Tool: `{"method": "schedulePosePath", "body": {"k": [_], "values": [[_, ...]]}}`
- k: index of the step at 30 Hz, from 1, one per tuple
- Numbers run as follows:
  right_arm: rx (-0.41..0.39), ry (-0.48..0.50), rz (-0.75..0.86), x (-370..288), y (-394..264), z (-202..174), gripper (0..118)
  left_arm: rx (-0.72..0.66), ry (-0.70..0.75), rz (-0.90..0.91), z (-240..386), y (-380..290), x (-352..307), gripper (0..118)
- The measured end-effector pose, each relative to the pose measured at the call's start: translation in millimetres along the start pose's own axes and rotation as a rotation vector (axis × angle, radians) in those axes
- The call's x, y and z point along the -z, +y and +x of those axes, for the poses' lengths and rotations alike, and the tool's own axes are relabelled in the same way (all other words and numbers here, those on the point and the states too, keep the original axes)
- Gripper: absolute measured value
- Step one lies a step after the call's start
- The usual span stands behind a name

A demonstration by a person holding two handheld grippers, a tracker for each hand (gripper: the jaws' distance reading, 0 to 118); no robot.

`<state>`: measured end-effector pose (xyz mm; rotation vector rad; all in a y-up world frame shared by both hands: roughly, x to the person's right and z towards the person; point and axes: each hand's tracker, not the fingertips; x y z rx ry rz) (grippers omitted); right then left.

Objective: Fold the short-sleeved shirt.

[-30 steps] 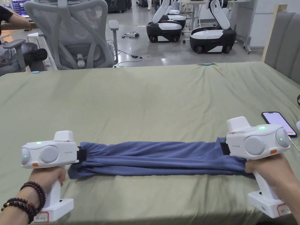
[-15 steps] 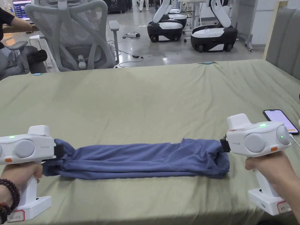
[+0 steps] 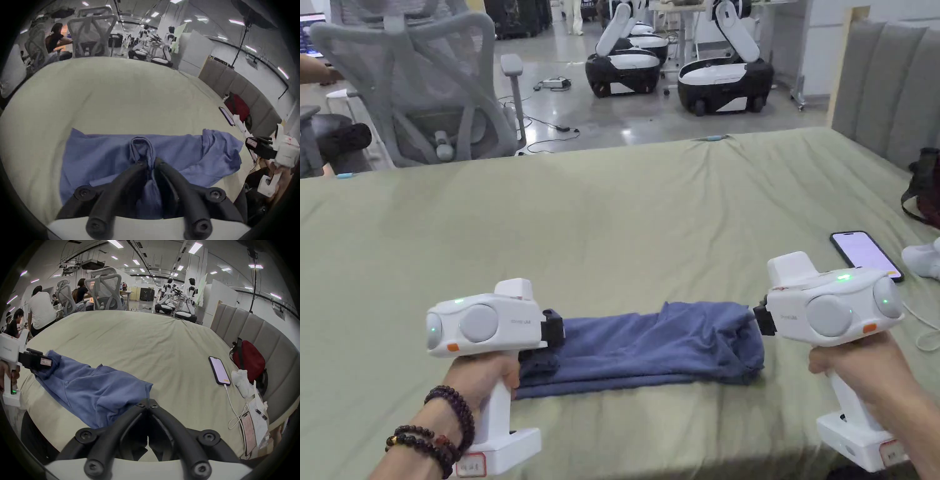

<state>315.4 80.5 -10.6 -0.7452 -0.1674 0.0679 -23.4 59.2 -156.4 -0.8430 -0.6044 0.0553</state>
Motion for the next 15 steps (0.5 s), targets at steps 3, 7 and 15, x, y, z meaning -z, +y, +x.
{"method": "schedulePosePath", "body": {"k": [3, 7, 15], "values": [[0.005, -0.007, -0.004, 0.5, -3.1, 5.0, 0, 0.013, 0.004, -0.017, 6.9, -2.9, 14.9, 6], [0.016, -0.007, -0.007, 0.1, -5.6, 8.0, 0, 0.033, 0.001, -0.037, 11.6, -4.0, 31.5, 6], [0.013, 0.000, -0.017, 1.7, -8.6, 7.2, 0, 0.028, -0.153, -0.045, 11.3, -7.6, 17.8, 85]]}}
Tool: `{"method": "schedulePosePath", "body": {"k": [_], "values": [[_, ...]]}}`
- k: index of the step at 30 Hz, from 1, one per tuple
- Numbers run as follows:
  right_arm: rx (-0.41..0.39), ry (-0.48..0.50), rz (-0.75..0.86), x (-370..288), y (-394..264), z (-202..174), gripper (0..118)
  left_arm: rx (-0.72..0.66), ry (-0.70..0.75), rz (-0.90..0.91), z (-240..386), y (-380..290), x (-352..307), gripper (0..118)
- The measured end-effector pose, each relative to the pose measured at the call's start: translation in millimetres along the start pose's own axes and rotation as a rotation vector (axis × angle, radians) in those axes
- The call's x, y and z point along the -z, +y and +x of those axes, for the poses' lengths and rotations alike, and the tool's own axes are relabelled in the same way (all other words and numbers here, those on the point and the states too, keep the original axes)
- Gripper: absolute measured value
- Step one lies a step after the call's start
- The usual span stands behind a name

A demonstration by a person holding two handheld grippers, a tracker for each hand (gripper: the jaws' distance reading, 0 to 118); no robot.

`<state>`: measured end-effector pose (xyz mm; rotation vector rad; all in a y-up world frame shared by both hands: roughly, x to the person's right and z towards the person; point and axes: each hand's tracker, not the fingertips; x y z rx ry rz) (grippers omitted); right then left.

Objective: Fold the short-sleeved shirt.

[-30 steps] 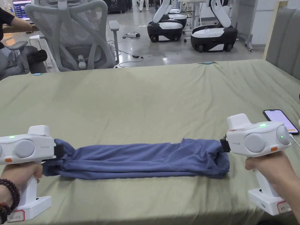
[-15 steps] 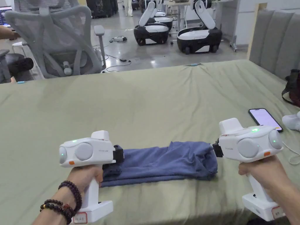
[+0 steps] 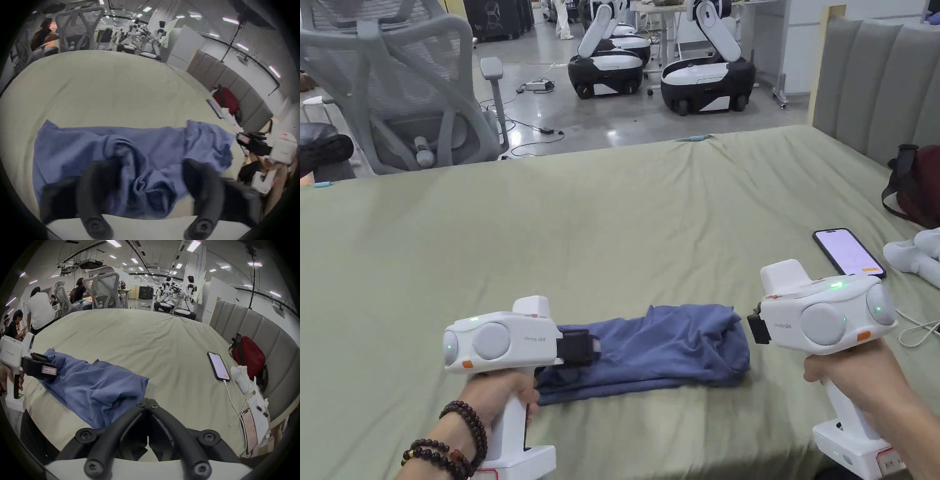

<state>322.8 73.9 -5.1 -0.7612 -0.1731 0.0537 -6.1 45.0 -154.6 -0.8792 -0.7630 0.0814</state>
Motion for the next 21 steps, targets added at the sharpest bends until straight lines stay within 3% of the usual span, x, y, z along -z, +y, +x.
{"method": "schedulePosePath", "body": {"k": [1, 2, 5, 8, 9, 10, 11, 12, 13, 15, 21], "values": [[-0.002, 0.000, -0.001, 0.6, 0.1, -1.1, 0, 0.006, -0.023, 0.003, 0.5, 3.7, -0.5, 102], [-0.003, 0.002, -0.002, 0.9, 0.4, -2.1, 0, 0.032, 0.001, 0.012, 1.7, 8.9, -7.2, 111], [-0.008, 0.013, 0.001, 0.9, 1.9, -7.5, 0, 0.100, 0.038, 0.149, 2.4, 19.5, -39.7, 112], [-0.014, 0.024, 0.005, 2.0, 3.9, -13.3, 0, 0.036, 0.053, 0.219, -16.7, 28.1, -70.1, 111], [-0.015, 0.030, 0.007, 2.1, 4.2, -15.6, 0, 0.013, 0.059, 0.236, -16.9, 27.3, -80.5, 103], [-0.014, 0.035, 0.008, 2.3, 4.4, -17.8, 0, -0.012, 0.059, 0.243, -22.8, 26.1, -88.7, 87], [-0.014, 0.041, 0.008, 2.7, 4.5, -20.0, 0, -0.027, 0.058, 0.237, -29.8, 24.2, -95.0, 63], [-0.017, 0.047, 0.009, 3.2, 4.5, -22.5, 0, -0.036, 0.057, 0.232, -36.9, 21.7, -99.6, 21], [-0.019, 0.050, 0.008, 3.6, 4.6, -24.7, 0, -0.034, 0.066, 0.224, -36.5, 18.0, -101.0, 0], [-0.028, 0.056, 0.007, 3.9, 4.7, -29.6, 0, -0.027, 0.142, 0.193, -42.3, 7.8, -97.6, 0], [-0.040, 0.068, -0.001, 4.2, 4.3, -33.6, 0, -0.018, 0.033, 0.105, -43.7, -7.3, -69.9, 0]]}}
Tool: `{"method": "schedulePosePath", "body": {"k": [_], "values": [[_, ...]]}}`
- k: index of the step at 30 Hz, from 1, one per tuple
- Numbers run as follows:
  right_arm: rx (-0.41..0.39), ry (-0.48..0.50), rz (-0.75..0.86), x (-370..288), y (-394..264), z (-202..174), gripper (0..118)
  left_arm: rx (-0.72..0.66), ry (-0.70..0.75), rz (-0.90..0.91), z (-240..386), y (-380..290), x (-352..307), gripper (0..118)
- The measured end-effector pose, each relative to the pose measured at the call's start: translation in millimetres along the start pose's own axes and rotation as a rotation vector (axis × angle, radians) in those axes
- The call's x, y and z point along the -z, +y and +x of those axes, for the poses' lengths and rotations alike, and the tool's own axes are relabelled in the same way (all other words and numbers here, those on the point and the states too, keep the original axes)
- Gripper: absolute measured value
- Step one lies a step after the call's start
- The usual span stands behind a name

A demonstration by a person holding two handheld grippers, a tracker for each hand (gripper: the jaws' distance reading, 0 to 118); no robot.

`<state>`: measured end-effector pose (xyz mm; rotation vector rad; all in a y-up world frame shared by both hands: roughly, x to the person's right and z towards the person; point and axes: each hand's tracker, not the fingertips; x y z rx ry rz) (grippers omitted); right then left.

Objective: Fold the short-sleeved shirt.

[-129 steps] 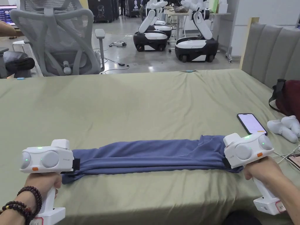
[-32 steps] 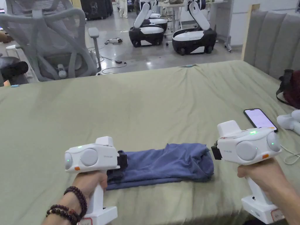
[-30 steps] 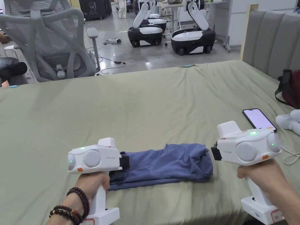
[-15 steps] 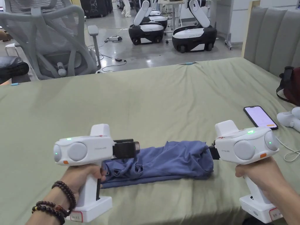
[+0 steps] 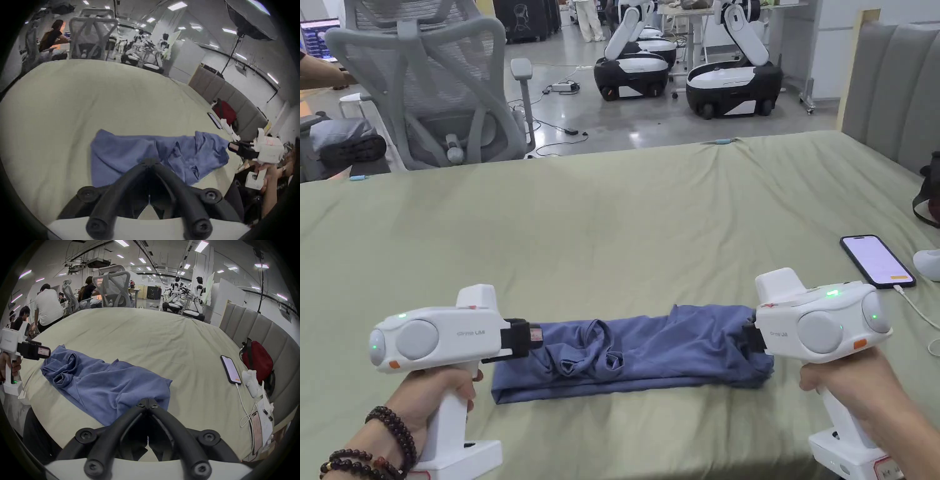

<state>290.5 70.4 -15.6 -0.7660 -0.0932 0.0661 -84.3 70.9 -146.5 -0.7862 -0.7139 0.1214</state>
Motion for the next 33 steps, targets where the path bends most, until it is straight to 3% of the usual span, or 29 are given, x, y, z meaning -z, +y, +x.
{"method": "schedulePosePath", "body": {"k": [5, 11, 21, 26, 30, 33], "values": [[0.010, -0.010, -0.006, -1.1, -2.2, 7.5, 0, 0.009, 0.000, -0.142, 5.4, -4.5, 41.0, 0], [0.019, -0.025, -0.013, -1.3, -5.5, 16.7, 0, -0.068, -0.077, -0.116, 19.0, -5.0, 71.5, 0], [0.044, -0.030, -0.023, -4.4, -14.9, 23.5, 0, -0.020, -0.097, -0.164, 42.1, 1.0, 119.1, 0], [0.037, -0.037, -0.012, -9.9, -11.3, 23.9, 0, 0.006, -0.086, -0.091, 33.7, 10.9, 83.5, 0], [0.031, -0.039, 0.010, -13.8, -2.8, 16.9, 0, -0.086, -0.138, 0.023, 10.5, 21.7, 28.3, 0], [0.038, -0.019, 0.031, -15.7, 0.5, 8.9, 0, -0.066, -0.077, 0.056, -1.4, 23.4, -9.6, 0]]}}
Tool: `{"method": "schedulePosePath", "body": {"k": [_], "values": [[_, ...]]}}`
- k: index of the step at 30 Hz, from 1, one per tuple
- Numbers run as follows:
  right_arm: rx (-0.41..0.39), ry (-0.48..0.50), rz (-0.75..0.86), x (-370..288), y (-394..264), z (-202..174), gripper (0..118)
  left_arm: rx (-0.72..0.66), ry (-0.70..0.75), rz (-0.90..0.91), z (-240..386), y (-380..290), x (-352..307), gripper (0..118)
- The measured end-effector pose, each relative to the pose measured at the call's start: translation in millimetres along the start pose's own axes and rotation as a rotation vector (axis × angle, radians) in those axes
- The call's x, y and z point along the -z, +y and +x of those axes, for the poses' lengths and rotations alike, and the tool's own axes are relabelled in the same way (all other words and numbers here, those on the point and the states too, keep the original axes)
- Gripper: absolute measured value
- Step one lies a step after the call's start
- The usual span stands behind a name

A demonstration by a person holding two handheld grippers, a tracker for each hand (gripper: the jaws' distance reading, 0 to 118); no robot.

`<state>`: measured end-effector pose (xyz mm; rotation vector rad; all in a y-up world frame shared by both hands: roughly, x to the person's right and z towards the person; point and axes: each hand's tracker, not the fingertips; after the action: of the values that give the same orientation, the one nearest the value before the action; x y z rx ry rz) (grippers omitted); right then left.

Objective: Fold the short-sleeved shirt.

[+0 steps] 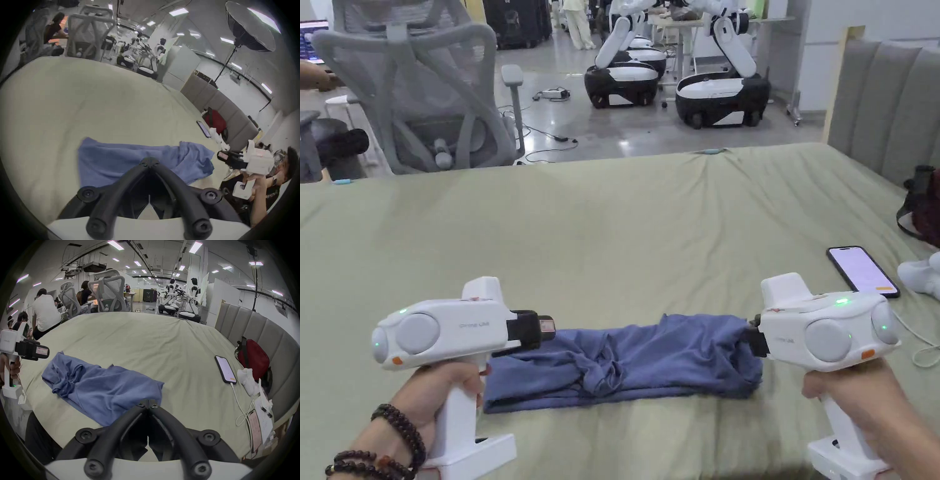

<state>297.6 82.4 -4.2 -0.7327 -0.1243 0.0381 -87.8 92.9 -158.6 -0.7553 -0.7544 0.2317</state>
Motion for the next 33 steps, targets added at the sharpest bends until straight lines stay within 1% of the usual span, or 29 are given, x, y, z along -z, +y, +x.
{"method": "schedulePosePath", "body": {"k": [1, 3, 7, 8, 9, 10, 11, 12, 13, 14, 16, 17, 20, 22, 24, 25, 26, 28, 29, 30, 31, 32, 33], "values": [[0.000, 0.007, 0.002, 1.8, 0.7, -2.8, 0, 0.026, 0.041, -0.002, -3.8, 0.0, -10.5, 0], [-0.003, 0.018, 0.000, 5.0, 1.9, -9.5, 0, 0.031, 0.053, 0.000, -11.9, -1.4, -25.2, 0], [-0.012, 0.044, -0.001, 8.0, 2.7, -22.0, 0, -0.064, 0.031, 0.036, -26.1, -5.3, -40.2, 0], [-0.014, 0.054, -0.003, 7.5, 2.6, -24.5, 0, -0.102, 0.044, 0.039, -30.4, -5.6, -37.6, 0], [-0.015, 0.064, -0.003, 7.2, 2.4, -26.2, 0, -0.103, 0.048, 0.037, -33.4, -6.9, -36.1, 1], [-0.018, 0.071, -0.004, 6.7, 2.1, -27.6, 0, -0.109, 0.051, 0.040, -36.9, -9.3, -34.0, 11], [-0.023, 0.073, -0.007, 6.2, 1.9, -28.6, 0, -0.120, 0.054, 0.038, -41.2, -11.6, -31.4, 36], [-0.028, 0.073, -0.008, 6.0, 1.7, -29.2, 0, -0.132, 0.055, 0.034, -45.4, -12.5, -25.4, 79], [-0.033, 0.072, -0.010, 5.9, 1.5, -29.3, 0, -0.146, 0.063, 0.026, -49.3, -14.5, -20.2, 101], [-0.036, 0.073, -0.013, 5.9, 1.3, -28.9, 0, -0.160, 0.078, 0.006, -53.4, -17.4, -15.2, 108], [-0.043, 0.079, -0.022, 5.5, 0.6, -28.3, 0, -0.187, 0.076, 0.007, -60.0, -21.5, -8.1, 94], [-0.049, 0.074, -0.025, 5.1, -0.1, -28.0, 0, -0.196, 0.062, 0.000, -63.3, -24.0, -5.0, 90], [-0.051, 0.066, -0.030, 5.6, -1.1, -25.4, 0, -0.231, 0.045, -0.034, -73.0, -27.9, 9.8, 89], [-0.044, 0.065, -0.032, 7.0, -1.5, -22.7, 0, -0.260, 0.025, -0.045, -78.2, -31.8, 18.1, 83], [-0.041, 0.058, -0.033, 7.2, -1.7, -21.5, 0, -0.311, -0.037, -0.037, -89.0, -35.3, 28.0, 82], [-0.041, 0.057, -0.034, 6.7, -1.6, -21.0, 0, -0.324, -0.033, -0.033, -92.2, -37.3, 31.3, 81], [-0.038, 0.055, -0.036, 6.8, -1.6, -20.2, 0, -0.365, -0.042, -0.009, -94.9, -39.2, 33.6, 80], [-0.042, 0.054, -0.041, 7.6, -1.6, -19.1, 0, -0.411, -0.104, 0.012, -107.3, -41.5, 40.5, 70], [-0.042, 0.050, -0.043, 7.6, -1.8, -18.9, 0, -0.420, -0.093, 0.005, -111.1, -41.5, 44.4, 61], [-0.043, 0.047, -0.043, 7.7, -2.0, -18.6, 0, -0.418, -0.085, 0.000, -112.5, -41.2, 47.6, 40], [-0.044, 0.045, -0.044, 7.9, -2.2, -18.3, 0, -0.424, -0.059, -0.017, -113.6, -40.7, 50.8, 28], [-0.043, 0.045, -0.046, 8.1, -2.5, -17.9, 0, -0.434, -0.035, -0.032, -114.7, -40.2, 52.6, 26], [-0.039, 0.047, -0.046, 7.7, -3.1, -17.6, 0, -0.427, -0.057, -0.022, -114.8, -39.6, 51.5, 24]]}}
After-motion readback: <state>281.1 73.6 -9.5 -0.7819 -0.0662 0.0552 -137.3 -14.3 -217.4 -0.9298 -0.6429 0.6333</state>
